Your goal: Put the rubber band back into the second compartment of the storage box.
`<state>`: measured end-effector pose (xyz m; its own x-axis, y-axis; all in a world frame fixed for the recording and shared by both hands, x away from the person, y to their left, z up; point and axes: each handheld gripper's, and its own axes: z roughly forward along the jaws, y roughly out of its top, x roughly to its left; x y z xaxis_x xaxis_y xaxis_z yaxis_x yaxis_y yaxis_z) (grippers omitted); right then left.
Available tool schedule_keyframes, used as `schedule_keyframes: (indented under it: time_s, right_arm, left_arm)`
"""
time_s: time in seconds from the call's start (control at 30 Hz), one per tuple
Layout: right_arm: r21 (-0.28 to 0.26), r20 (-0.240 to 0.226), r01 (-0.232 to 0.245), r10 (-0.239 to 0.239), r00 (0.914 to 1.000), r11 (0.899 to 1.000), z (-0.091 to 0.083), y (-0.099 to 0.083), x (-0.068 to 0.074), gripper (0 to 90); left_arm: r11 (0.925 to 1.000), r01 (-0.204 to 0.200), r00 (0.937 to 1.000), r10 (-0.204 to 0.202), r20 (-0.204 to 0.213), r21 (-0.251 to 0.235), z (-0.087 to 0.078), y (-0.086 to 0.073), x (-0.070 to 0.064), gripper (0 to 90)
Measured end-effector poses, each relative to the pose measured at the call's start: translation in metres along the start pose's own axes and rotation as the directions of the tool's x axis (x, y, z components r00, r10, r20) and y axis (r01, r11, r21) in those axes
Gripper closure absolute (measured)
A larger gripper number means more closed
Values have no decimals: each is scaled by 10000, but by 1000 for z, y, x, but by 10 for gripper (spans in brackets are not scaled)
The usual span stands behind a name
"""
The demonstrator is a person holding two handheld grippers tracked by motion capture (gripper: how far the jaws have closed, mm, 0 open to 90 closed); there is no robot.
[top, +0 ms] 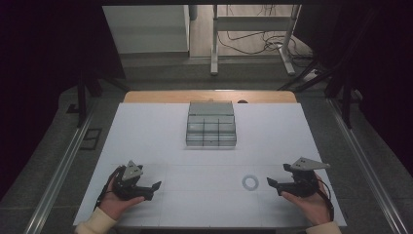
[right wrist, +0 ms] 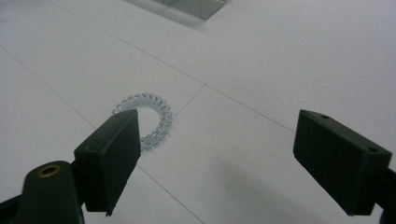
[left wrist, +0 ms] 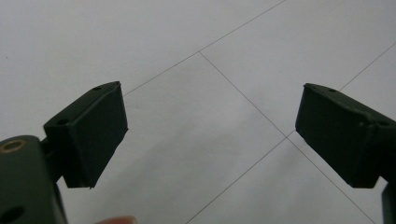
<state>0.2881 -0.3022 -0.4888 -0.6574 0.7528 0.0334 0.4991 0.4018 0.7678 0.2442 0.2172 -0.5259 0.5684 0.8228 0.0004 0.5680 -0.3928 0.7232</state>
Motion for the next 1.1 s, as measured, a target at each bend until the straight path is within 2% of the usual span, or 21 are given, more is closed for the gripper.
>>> schedule_keyframes:
  time_s: [1.1]
  right_arm:
    - [226, -40, -209, 209, 9998, 9995, 3, -1, -2, 176]
  left_arm:
    - [10000, -6, 10000, 5, 34, 15, 0, 0, 0, 97]
